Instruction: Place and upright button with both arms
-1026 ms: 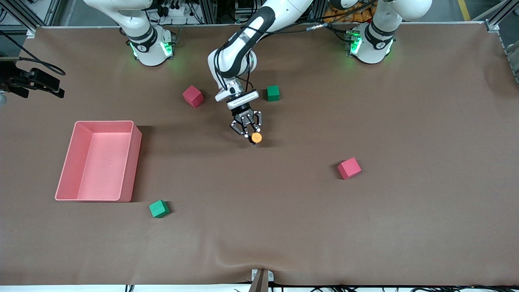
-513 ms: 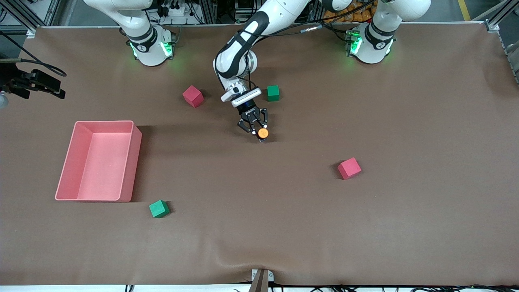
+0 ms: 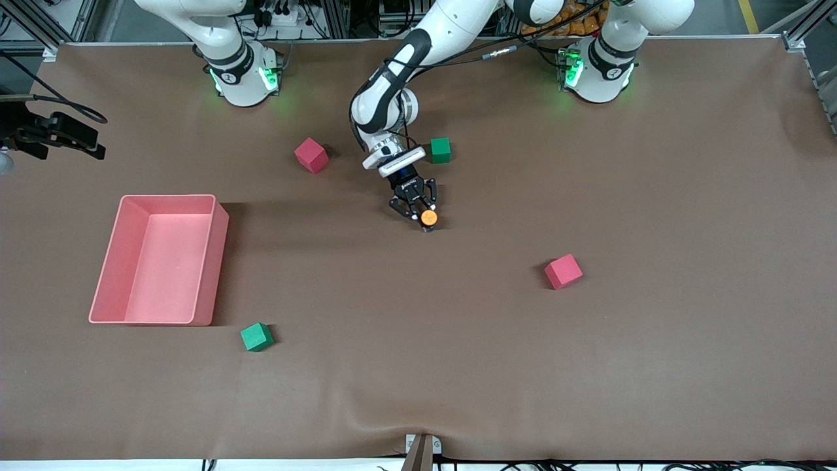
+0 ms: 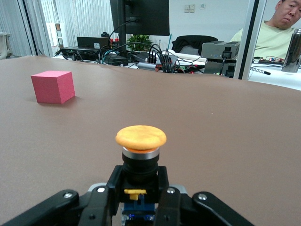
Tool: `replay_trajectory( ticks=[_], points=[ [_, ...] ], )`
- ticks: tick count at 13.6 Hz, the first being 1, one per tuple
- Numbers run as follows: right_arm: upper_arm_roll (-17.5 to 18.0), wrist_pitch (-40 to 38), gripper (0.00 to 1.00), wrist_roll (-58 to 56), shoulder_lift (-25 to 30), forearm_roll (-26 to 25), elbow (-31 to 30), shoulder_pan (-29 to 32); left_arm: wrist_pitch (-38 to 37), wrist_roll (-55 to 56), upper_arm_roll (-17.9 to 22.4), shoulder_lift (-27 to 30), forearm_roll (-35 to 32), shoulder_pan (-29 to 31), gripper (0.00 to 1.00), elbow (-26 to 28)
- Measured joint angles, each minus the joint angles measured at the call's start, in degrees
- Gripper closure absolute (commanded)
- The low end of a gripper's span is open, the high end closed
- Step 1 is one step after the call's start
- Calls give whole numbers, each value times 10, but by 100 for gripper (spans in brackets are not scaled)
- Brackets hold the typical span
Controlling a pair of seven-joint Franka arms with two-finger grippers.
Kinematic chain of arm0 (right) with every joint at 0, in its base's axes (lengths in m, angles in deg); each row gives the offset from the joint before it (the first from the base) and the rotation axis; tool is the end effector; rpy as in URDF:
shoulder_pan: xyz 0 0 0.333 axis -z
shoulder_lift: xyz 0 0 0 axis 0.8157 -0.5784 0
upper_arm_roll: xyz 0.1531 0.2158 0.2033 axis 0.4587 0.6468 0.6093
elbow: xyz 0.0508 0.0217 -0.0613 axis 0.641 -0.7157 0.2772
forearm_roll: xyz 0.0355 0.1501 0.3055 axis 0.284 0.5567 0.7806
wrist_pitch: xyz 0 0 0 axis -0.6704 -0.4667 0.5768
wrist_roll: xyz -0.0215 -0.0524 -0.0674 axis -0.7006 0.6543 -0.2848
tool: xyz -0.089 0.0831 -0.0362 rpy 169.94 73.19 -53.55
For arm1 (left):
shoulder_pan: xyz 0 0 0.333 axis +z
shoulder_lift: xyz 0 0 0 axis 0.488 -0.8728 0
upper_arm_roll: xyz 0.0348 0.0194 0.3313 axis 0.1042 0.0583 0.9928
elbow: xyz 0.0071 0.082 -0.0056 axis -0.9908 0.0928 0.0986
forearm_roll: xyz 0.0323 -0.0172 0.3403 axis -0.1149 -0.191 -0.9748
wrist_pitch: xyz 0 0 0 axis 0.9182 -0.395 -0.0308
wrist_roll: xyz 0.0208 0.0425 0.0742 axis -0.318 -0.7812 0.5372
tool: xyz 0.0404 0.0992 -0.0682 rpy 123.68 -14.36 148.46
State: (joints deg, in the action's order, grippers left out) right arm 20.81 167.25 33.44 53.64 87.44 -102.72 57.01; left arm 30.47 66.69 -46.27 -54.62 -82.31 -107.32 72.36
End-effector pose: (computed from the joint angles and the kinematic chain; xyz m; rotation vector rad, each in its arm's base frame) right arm 0.4762 -0.0140 0.6351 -3.1153 0.0365 0.1637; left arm 0.3041 -0.5739 0.1152 -2.2242 -0.6287 -1.6755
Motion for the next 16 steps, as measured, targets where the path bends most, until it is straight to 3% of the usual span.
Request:
replay_trajectory(
  ticks=[1, 9, 13, 16],
  points=[
    [0, 0, 0, 0, 0, 0, 0, 0, 0, 1, 0, 0, -1, 0, 0, 0],
    [0, 0, 0, 0, 0, 0, 0, 0, 0, 3, -1, 0, -11, -1, 0, -5],
    [0, 0, 0, 0, 0, 0, 0, 0, -10, -26, -31, 7, -10, -3, 0, -6],
    [0, 0, 0, 0, 0, 0, 0, 0, -51, -97, -58, 43, 24, -7, 0, -6]
  ],
)
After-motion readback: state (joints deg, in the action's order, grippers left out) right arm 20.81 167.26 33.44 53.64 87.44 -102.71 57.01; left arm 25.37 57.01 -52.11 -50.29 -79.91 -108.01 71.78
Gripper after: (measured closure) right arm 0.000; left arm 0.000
